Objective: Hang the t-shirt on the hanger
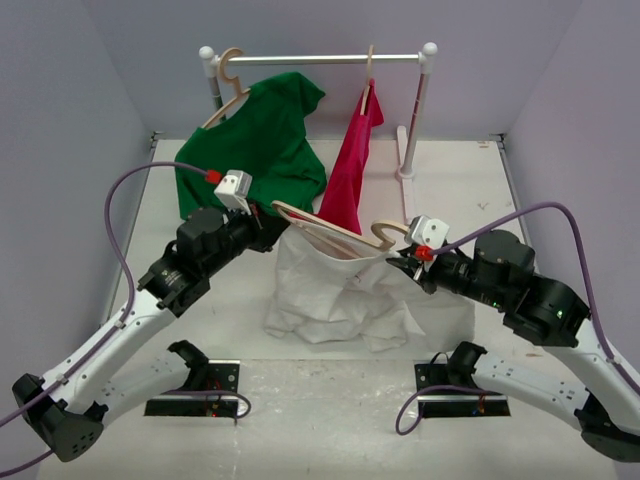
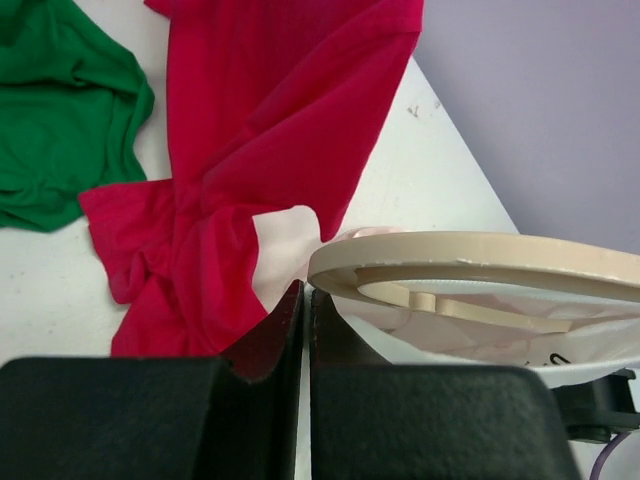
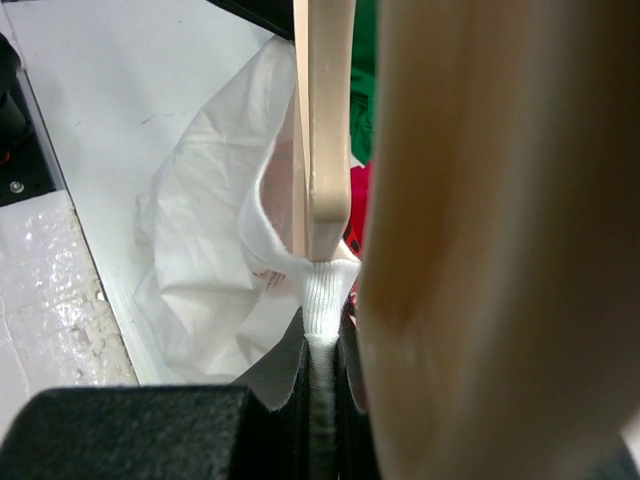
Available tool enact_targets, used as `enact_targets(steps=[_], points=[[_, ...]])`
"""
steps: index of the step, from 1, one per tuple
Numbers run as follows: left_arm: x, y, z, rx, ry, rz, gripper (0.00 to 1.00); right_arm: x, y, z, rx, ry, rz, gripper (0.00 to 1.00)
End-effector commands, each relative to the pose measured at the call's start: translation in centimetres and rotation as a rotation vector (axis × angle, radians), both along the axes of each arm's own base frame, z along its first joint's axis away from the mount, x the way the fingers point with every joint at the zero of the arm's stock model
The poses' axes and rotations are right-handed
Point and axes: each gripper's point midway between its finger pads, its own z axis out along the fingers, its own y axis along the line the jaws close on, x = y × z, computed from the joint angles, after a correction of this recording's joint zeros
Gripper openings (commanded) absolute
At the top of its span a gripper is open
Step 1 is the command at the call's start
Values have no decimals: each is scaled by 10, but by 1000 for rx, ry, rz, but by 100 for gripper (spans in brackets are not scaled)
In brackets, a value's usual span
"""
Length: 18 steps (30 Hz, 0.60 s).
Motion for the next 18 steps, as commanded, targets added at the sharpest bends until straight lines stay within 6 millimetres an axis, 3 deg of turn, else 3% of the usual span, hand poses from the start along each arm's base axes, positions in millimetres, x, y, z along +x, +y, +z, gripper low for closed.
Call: enact_targets(steps=[1, 4, 7, 9, 11, 14, 18], points=[[27, 52, 36, 95, -86, 205, 0, 0, -31, -1, -59, 59, -135, 0], [29, 65, 64, 105, -131, 260, 0, 2, -40, -8, -112, 94, -185, 0], [32, 72, 78, 128, -158, 286, 0, -2, -39, -17, -167, 136, -159, 0], [35, 77, 103, 132, -197, 316, 0, -10, -37, -22, -210, 167, -112, 0], [39, 79, 106, 149, -198, 328, 0, -9, -37, -26, -230, 181, -112, 0], [44, 89, 126, 172, -230, 378, 0, -6, -39, -23, -237, 163, -127, 0], [55, 105, 132, 215, -239, 456, 0, -1, -44, -16, -231, 129, -158, 0]])
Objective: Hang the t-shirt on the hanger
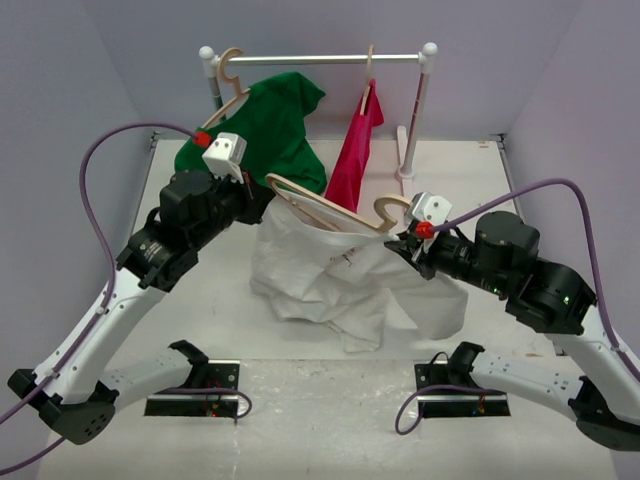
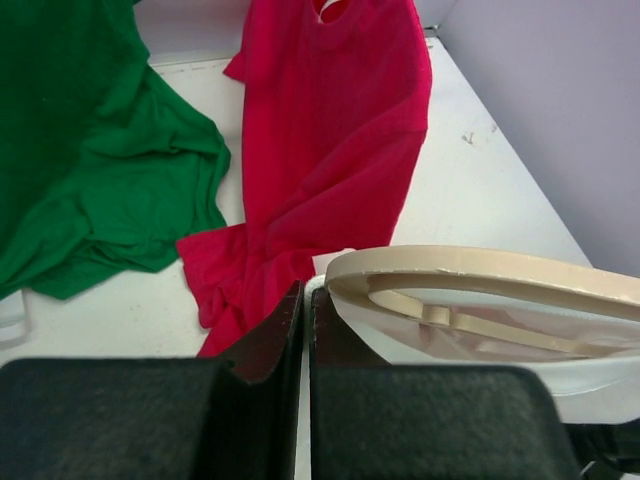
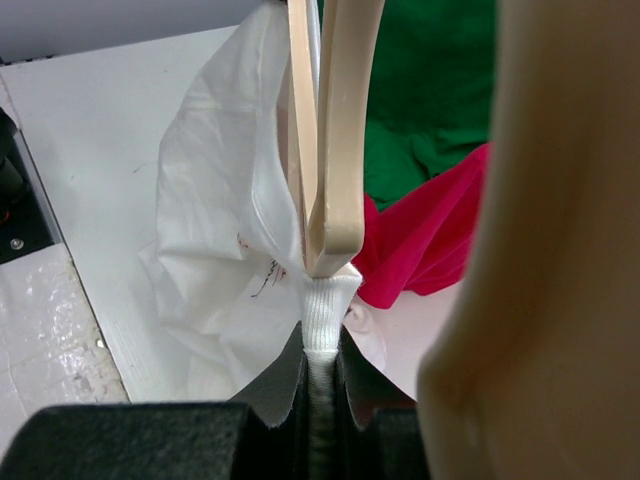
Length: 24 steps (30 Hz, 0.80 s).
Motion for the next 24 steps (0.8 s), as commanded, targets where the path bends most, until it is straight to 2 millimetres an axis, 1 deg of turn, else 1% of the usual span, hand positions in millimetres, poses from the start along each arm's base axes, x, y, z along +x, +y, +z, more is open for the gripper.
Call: enact_targets(steps=[1, 3, 7, 8, 10, 11, 12, 13, 15, 17, 18, 20, 22, 24], points=[[37, 84, 61, 60, -198, 389, 0, -13, -50, -48, -240, 111, -96, 0], [43, 90, 60, 64, -195, 400, 0, -15, -50, -49, -243, 115, -91, 0], [57, 103, 57, 64, -187, 414, 0, -20, -52, -57, -274, 142, -72, 0], [58, 102, 58, 58, -190, 400, 0, -20, -53, -61, -289, 153, -74, 0], [58, 93, 67, 42, -213, 330, 0, -15, -54, -64, -321, 160, -93, 0], [54, 83, 73, 31, -237, 269, 0, -16, -49, -63, -320, 160, -68, 0], [48, 64, 76, 12, -253, 156, 0, -19, -42, -58, -303, 147, -20, 0], [37, 41, 84, -11, -290, 9, 0, -18, -33, -53, -275, 128, 10, 0], [24, 19, 86, -29, -316, -140, 0, -20, -20, -50, -266, 113, 89, 0], [3, 2, 97, -45, -377, -286, 0, -19, -9, -52, -291, 128, 138, 0], [-7, -1, 101, -50, -396, -329, 0, -19, 0, -54, -312, 132, 191, 0], [-18, -1, 111, -50, -431, -350, 0, -24, 18, -48, -294, 113, 303, 0], [-23, 1, 118, -41, -434, -354, 0, -33, 36, -32, -208, 51, 416, 0], [-25, -3, 116, -32, -391, -387, 0, -36, 54, -11, -108, -35, 488, 0]])
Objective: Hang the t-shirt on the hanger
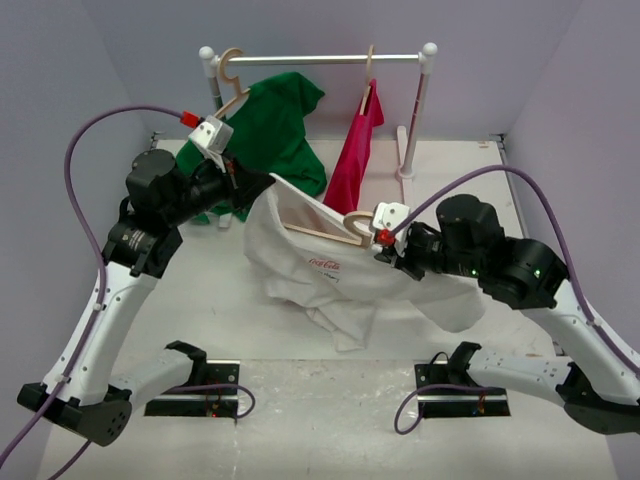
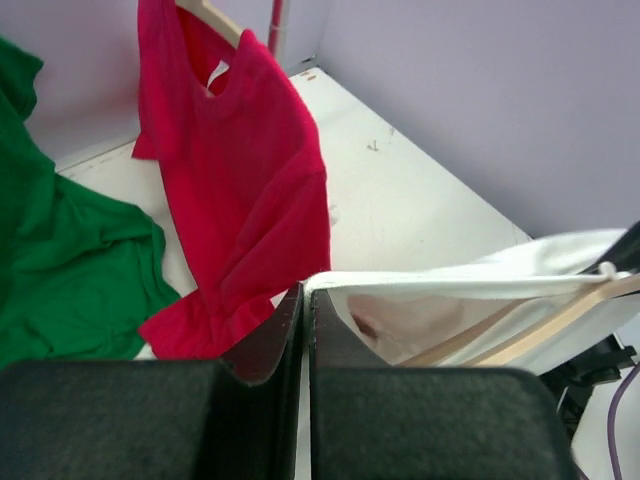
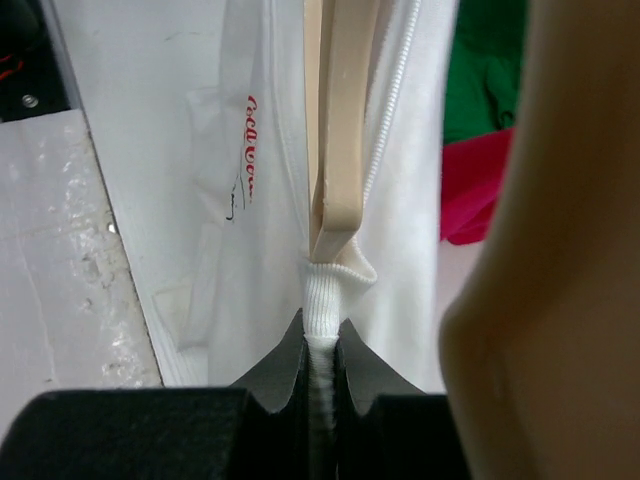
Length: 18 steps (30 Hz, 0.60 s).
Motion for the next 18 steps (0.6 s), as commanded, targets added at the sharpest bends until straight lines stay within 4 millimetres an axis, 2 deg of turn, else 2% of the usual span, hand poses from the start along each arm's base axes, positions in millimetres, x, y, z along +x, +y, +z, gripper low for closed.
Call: enact_targets(steps=[1, 2, 4, 8, 9, 10, 12, 13, 14, 15, 17, 18], points=[[-16, 3, 60, -12, -185, -56, 0, -31, 35, 36, 179, -90, 301, 0], [-18, 1, 59, -6, -162, -77, 0, -33, 41, 46, 222, -120, 336, 0], [-25, -3, 57, -14, -136, -116, 0, -31, 52, 78, 357, -224, 356, 0], [-45, -9, 61, -33, -130, -206, 1, -21, 66, 89, 432, -213, 329, 0], [-50, -8, 63, -32, -139, -210, 3, -17, 68, 91, 435, -204, 310, 0], [-54, -7, 67, -33, -145, -213, 8, -10, 67, 93, 440, -197, 264, 0], [-66, -6, 75, -32, -170, -241, 29, 1, 66, 94, 444, -189, 195, 0], [-71, -6, 80, -34, -182, -255, 46, 3, 66, 93, 444, -180, 186, 0], [-81, -5, 90, -40, -218, -269, 70, 2, 65, 91, 440, -173, 186, 0], [-88, -3, 101, -46, -255, -273, 83, 0, 64, 90, 440, -169, 194, 0], [-104, 4, 128, -71, -356, -257, 98, -12, 59, 89, 432, -137, 224, 0], [-111, 6, 138, -82, -393, -260, 100, -20, 58, 86, 420, -108, 253, 0]])
